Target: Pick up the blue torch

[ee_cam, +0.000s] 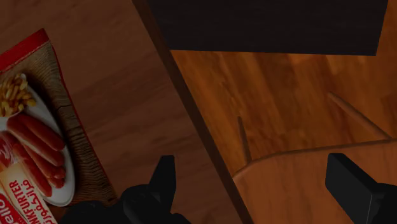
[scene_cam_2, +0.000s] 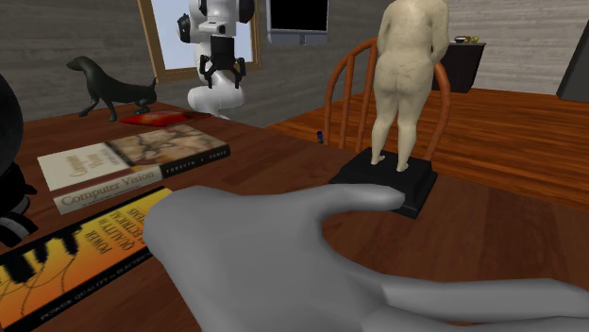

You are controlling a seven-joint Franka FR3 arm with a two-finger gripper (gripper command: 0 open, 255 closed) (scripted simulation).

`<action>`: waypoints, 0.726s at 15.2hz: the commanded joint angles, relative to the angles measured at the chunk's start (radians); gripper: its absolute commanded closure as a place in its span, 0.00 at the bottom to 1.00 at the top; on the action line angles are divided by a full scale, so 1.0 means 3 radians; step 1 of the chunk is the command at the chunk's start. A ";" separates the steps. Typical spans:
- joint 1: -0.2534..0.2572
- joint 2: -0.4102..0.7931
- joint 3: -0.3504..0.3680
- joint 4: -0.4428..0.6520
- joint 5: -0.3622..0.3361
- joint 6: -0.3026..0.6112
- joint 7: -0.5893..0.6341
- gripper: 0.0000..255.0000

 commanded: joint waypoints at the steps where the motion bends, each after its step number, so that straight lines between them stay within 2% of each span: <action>1: 0.0000 0.0000 0.0000 0.0000 0.0000 0.0000 0.0000 0.00; 11: 0.0059 0.0767 0.0394 -0.0053 0.0259 0.1119 0.0696 0.00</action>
